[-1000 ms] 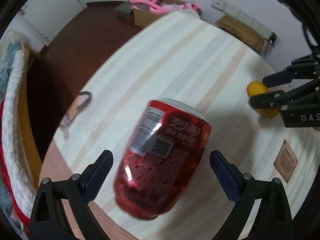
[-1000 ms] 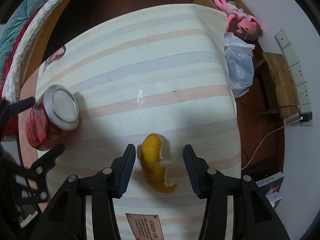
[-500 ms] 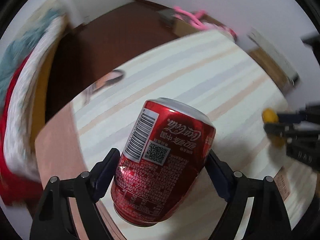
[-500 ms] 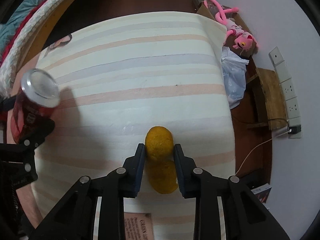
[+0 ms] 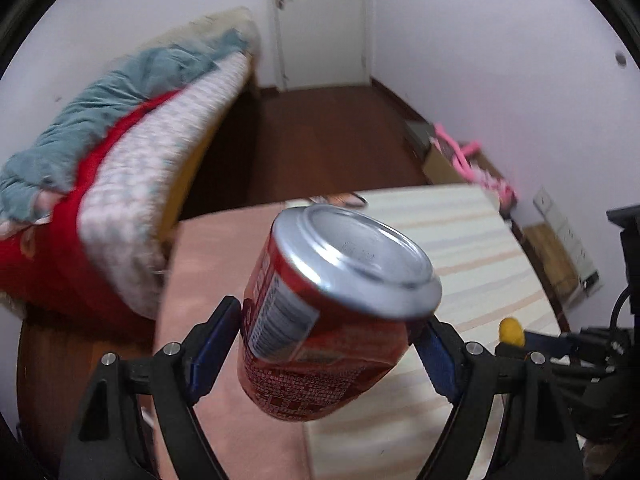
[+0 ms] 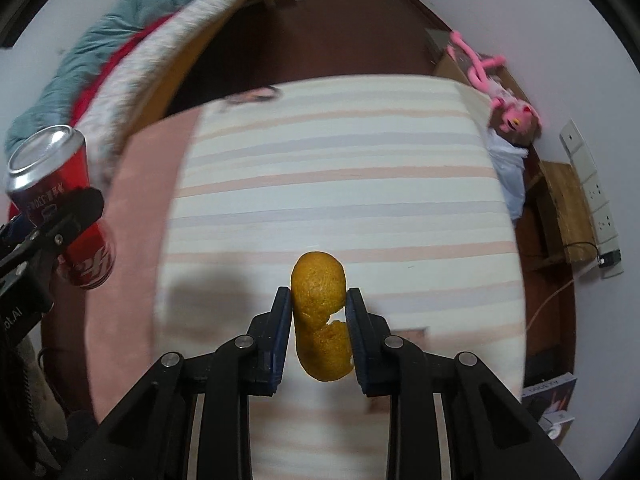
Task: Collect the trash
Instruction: 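Carry cola can and yellow snack over the bin and open both tools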
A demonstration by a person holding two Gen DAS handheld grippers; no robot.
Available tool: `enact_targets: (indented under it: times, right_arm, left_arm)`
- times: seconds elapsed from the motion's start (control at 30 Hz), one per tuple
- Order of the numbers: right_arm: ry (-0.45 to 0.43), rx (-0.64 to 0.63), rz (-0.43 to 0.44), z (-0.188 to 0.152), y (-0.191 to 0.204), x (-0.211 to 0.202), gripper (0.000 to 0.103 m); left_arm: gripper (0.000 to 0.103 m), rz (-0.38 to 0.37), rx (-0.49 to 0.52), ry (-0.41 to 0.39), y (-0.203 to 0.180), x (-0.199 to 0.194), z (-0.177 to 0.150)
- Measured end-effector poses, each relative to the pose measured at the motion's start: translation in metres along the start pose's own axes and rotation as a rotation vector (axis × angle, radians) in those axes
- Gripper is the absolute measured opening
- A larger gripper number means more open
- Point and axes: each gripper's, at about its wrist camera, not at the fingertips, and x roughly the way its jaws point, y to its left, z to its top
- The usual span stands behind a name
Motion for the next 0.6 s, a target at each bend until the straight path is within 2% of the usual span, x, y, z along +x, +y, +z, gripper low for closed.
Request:
enact_targets:
  times: [0.13,0.3,0.43,0.6]
  right_arm:
    - [-0.05,-0.059,0.05,-0.014,0.051,-0.034,0.029]
    - [-0.092,-0.143,0.128,-0.03,0.126,-0.065,0.029]
    - [-0.103,-0.226,0.2,-0.046,0.193,-0.077,0.029]
    - [-0.075,-0.306,0.302,-0.071,0.275,-0.067,0.028]
  left_arm:
    - [0.082,0.037,-0.069,-0.09,0.043,-0.059,-0.011]
    - [0.082,0.099,-0.138,-0.158,0.097,-0.119,-0.039]
    - [0.082,0.149,-0.196,-0.166,0.148,-0.15,-0.068]
    - [0.082,0.241,-0.295,-0.131,0.225,-0.179,-0.123]
